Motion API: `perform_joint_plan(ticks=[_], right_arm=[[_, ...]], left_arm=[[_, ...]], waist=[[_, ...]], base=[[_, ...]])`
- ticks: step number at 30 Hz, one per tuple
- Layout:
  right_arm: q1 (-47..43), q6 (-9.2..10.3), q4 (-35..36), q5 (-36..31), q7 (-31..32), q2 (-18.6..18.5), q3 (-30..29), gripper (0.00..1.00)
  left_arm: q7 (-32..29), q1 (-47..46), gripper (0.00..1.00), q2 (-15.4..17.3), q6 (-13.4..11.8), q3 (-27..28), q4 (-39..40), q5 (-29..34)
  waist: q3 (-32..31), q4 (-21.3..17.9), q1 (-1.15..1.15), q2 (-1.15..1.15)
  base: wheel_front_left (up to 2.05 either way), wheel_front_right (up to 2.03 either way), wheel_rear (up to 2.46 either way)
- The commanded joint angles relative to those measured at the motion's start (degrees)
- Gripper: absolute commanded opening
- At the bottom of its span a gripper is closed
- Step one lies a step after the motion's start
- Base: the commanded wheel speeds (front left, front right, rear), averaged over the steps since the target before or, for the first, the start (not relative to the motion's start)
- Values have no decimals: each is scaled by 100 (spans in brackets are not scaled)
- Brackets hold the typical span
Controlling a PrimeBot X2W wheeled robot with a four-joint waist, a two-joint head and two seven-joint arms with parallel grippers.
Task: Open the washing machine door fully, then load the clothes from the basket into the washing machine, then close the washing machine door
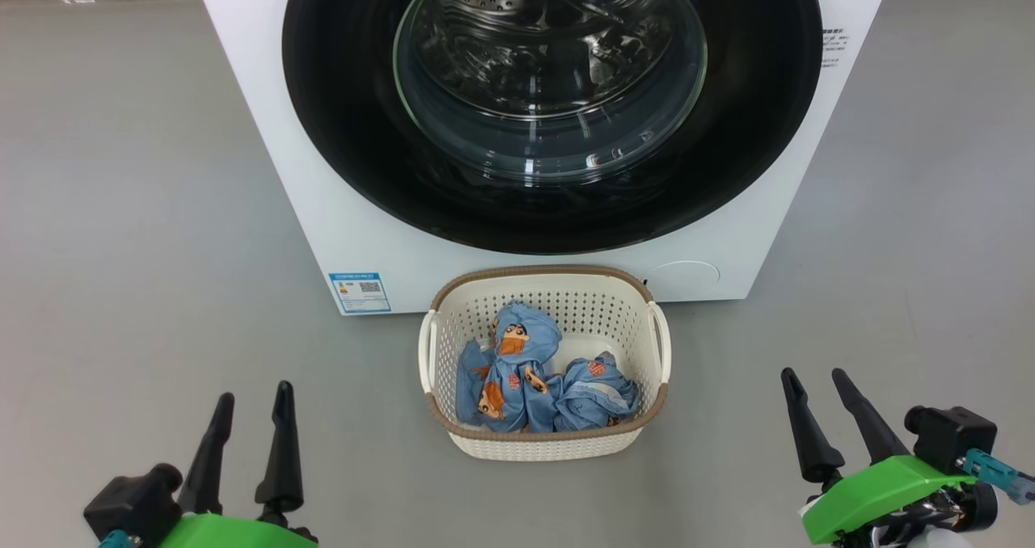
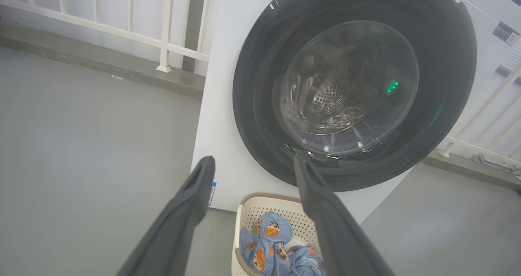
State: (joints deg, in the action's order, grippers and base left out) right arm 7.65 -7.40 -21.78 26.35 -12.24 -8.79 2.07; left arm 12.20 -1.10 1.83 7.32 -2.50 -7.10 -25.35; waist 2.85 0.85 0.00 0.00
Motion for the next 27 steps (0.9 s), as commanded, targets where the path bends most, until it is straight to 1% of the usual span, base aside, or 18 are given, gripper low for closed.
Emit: perform_joint_plan(ticks=[1, 12, 27], right_arm=[[264, -8, 118, -251, -103, -82, 151, 100], [276, -9, 87, -820, -270, -119, 131, 100], [174, -9, 109, -853, -275, -54, -153, 100]], left_arm=[[106, -186, 100, 93, 15, 158, 202, 217], [275, -172, 100, 105, 17, 140, 229, 808], [280, -157, 100, 149, 17, 202, 25, 810]], waist=[[11, -4, 0, 0], [-6, -25, 0, 0], [-63, -46, 0, 0]], base=[[0, 0, 0], [0, 0, 0], [0, 0, 0]])
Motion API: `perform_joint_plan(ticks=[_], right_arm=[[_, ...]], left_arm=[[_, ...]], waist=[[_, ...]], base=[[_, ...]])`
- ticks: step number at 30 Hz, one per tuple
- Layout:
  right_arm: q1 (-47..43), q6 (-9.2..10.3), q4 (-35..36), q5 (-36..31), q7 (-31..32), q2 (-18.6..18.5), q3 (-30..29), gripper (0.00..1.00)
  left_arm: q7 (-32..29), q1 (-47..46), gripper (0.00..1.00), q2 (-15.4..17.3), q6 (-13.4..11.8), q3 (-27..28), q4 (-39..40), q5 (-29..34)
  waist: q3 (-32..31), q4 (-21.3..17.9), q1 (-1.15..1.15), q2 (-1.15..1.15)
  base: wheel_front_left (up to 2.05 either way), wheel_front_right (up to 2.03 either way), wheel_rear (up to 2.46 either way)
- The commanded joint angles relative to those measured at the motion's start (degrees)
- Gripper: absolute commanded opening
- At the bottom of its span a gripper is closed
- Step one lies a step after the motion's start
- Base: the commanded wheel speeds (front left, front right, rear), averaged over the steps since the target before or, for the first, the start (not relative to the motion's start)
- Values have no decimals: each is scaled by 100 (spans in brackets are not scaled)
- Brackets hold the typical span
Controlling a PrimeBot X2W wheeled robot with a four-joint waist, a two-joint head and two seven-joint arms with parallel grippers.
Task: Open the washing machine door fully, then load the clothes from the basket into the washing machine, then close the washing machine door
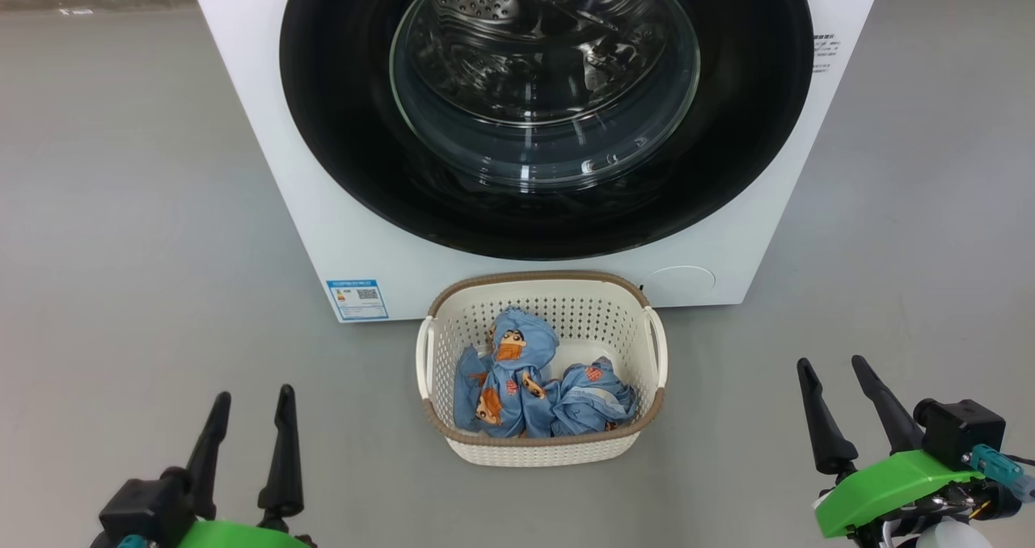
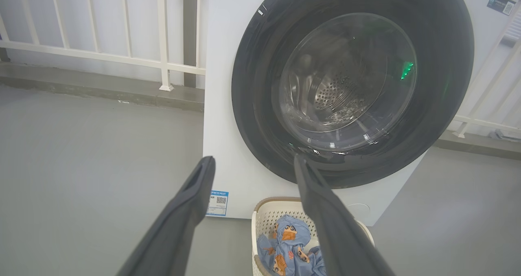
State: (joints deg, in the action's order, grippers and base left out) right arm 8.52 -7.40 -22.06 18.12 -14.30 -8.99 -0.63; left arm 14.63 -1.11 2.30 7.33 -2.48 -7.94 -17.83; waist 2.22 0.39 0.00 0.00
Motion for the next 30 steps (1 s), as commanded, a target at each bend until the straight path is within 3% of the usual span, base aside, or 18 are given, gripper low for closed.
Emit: perform_joint_plan(ticks=[1, 13, 30], right_arm=[[84, -9, 141, -31, -70, -28, 113, 100], [78, -9, 165, -33, -70, -1, 103, 100], [102, -9, 195, -16, -70, 27, 75, 100]], left_arm=[[37, -153, 100, 106, 15, 199, 79, 62], [37, -202, 100, 195, 15, 46, -60, 347], [37, -265, 100, 177, 15, 85, -66, 305]], waist=[[2, -3, 0, 0], [45, -14, 0, 0], [144, -28, 0, 0]], base=[[0, 0, 0], [32, 31, -63], [115, 115, -231]])
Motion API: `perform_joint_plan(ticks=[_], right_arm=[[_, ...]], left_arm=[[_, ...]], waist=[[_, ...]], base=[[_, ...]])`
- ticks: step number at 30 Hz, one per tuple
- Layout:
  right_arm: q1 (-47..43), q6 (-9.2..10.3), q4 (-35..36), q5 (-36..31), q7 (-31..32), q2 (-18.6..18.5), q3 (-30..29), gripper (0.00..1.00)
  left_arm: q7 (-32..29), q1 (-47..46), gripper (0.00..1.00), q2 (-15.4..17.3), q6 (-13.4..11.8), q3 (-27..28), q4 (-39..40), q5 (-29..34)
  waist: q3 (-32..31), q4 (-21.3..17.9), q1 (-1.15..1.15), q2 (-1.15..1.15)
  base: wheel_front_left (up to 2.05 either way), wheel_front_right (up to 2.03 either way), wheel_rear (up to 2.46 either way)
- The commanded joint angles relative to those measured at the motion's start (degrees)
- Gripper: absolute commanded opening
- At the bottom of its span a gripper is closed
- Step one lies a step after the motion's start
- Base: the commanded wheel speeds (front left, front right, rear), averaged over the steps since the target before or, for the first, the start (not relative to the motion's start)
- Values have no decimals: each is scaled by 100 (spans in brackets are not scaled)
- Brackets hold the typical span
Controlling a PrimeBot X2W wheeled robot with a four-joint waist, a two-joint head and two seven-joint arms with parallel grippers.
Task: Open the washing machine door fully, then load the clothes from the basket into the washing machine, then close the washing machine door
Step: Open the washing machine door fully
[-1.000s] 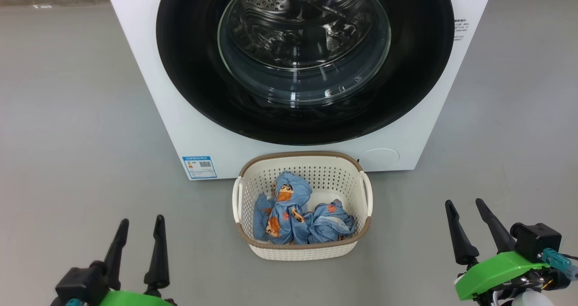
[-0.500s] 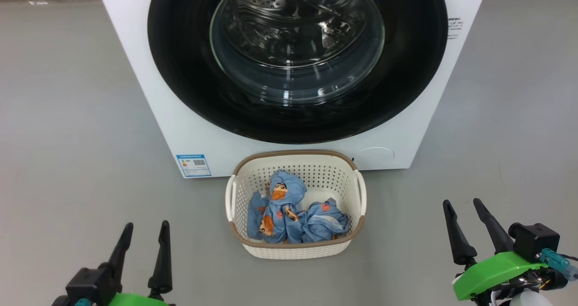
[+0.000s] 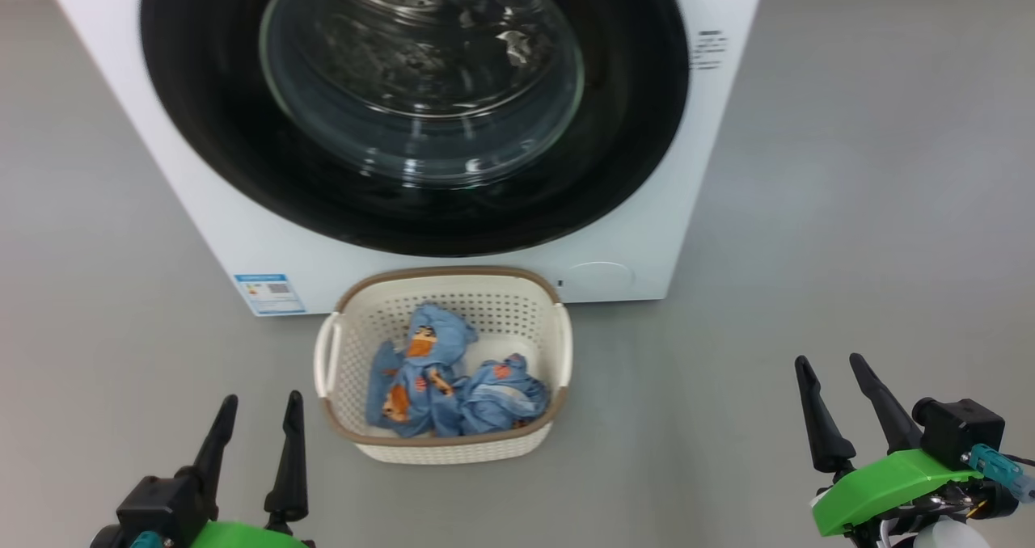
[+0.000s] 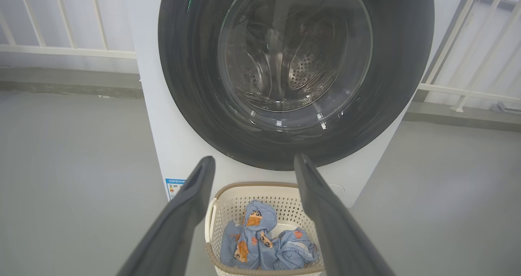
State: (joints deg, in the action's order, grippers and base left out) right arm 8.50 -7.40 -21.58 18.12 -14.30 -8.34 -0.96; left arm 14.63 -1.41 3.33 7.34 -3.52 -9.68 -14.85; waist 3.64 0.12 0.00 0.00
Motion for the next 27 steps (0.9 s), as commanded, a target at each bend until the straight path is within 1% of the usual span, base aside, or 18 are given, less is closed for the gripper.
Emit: perform_joint_plan(ticks=[1, 6, 8, 10, 13, 18, 24, 25, 26, 27], right_arm=[[107, -9, 150, -15, -70, -36, 107, 100], [122, -9, 166, -15, -70, -25, 72, 100], [128, -9, 171, -14, -70, -22, 56, 100], [128, -9, 171, -12, -70, -17, 42, 100], [130, -9, 163, -13, -70, -13, 29, 100], [134, -9, 146, -9, -70, -8, 47, 100], [163, -9, 155, 2, -70, 3, 34, 100], [166, -9, 159, -1, -70, 3, 46, 93], [176, -9, 166, 16, -70, 11, 60, 49], [195, -9, 182, 96, -70, 40, 70, 27]], left_arm=[[37, -238, 100, 72, 14, 190, 106, 5], [37, -263, 100, 58, 14, 236, 79, -27], [37, -289, 100, 39, 14, 274, 122, -156], [37, -294, 100, 19, 14, 353, 159, -253], [37, -290, 100, 5, 14, 354, 177, -241], [37, -278, 100, -7, 14, 305, 170, -233], [37, -284, 100, -22, 14, 268, 147, -266], [37, -284, 100, -24, 14, 259, 144, -273], [37, -284, 100, -26, 14, 249, 142, -280], [37, -281, 100, -28, 14, 231, 135, -297]], waist=[[5, -3, 0, 0], [31, -9, 0, 0], [38, -13, 0, 0], [39, -15, 0, 0], [40, -19, 0, 0], [34, -19, 0, 0], [45, 0, 0, 0], [48, 4, 0, 0], [54, 9, 0, 0], [59, 13, 0, 0]], base=[[123, 123, -246], [123, 123, -246], [117, 115, -232], [102, 99, -200], [80, 80, -161], [49, 49, -98], [5, 5, -10], [0, 0, 0], [0, 0, 0], [0, 0, 0]])
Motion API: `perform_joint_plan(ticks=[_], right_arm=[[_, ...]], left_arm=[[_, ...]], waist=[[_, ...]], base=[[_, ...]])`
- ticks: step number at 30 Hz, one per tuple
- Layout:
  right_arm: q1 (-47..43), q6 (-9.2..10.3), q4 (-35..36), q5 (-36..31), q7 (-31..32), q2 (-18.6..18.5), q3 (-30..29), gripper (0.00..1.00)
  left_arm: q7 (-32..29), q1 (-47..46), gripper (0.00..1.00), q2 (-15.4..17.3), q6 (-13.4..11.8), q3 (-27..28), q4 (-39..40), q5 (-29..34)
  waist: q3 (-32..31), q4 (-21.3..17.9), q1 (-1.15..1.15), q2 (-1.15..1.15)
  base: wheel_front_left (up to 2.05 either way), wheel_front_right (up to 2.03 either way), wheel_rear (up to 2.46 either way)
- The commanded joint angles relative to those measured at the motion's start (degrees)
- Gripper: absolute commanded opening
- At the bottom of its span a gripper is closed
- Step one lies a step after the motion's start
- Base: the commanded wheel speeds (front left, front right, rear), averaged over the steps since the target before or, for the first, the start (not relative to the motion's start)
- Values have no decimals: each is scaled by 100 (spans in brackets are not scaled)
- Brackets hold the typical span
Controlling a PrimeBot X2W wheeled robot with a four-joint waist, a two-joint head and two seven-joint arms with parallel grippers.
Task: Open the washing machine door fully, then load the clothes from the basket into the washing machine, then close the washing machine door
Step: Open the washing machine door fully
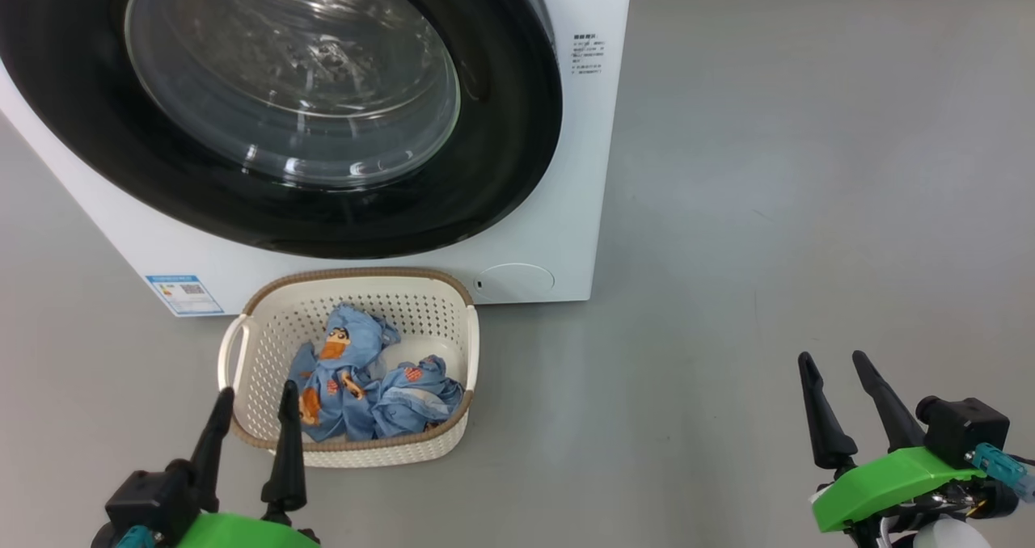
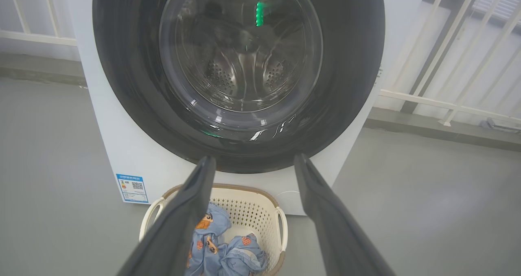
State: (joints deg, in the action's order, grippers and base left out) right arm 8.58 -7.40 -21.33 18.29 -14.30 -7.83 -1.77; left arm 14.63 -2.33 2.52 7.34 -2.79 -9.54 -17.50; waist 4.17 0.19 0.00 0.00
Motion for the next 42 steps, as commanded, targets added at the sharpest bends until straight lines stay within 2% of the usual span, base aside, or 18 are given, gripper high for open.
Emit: perform_joint_plan(ticks=[1, 8, 13, 20, 25, 31, 34, 39, 42], right_arm=[[206, -9, 172, 156, -70, 6, 166, 0], [439, -9, 319, 159, -70, 26, 108, 0], [821, -9, 509, 505, -70, 205, 48, 0], [1462, -9, 733, 1825, -70, 329, 4, 0], [1899, -9, 839, 3099, -70, 246, 189, 0], [2419, -9, 926, 5082, -44, -268, 859, 0], [2670, -9, 915, 5907, 187, -576, 1080, 0], [3104, -9, 904, 6894, 1042, -1016, 1302, 0], [3365, -9, 764, 7162, 1599, -1261, 1370, 0]], left_arm=[[37, -186, 100, 51, 14, 135, 118, -44], [37, -202, 100, 42, 14, 24, 113, -98], [37, -270, 100, 38, 14, -38, 76, -165], [37, -436, 100, 37, 14, -194, 85, -253], [37, -563, 100, 36, 14, -256, 105, -306], [37, -678, 100, 36, 14, -386, 114, -385], [37, -730, 100, 36, 14, -443, 117, -427], [37, -876, 100, 36, 14, -557, 146, -496], [37, -977, 100, 36, 14, -622, 177, -537]], waist=[[14, 9, 0, 0], [78, 26, 0, 0], [164, 44, 0, 0], [337, 157, 0, 0], [485, 307, 0, 0], [655, 502, 0, 0], [731, 603, 0, 0], [932, 780, 0, 0], [1063, 878, 0, 0]], base=[[0, 0, 0], [0, 0, 0], [0, 0, 0], [0, 0, 0], [0, 0, 0], [0, 0, 0], [0, 0, 0], [0, 0, 0], [0, 0, 0]])
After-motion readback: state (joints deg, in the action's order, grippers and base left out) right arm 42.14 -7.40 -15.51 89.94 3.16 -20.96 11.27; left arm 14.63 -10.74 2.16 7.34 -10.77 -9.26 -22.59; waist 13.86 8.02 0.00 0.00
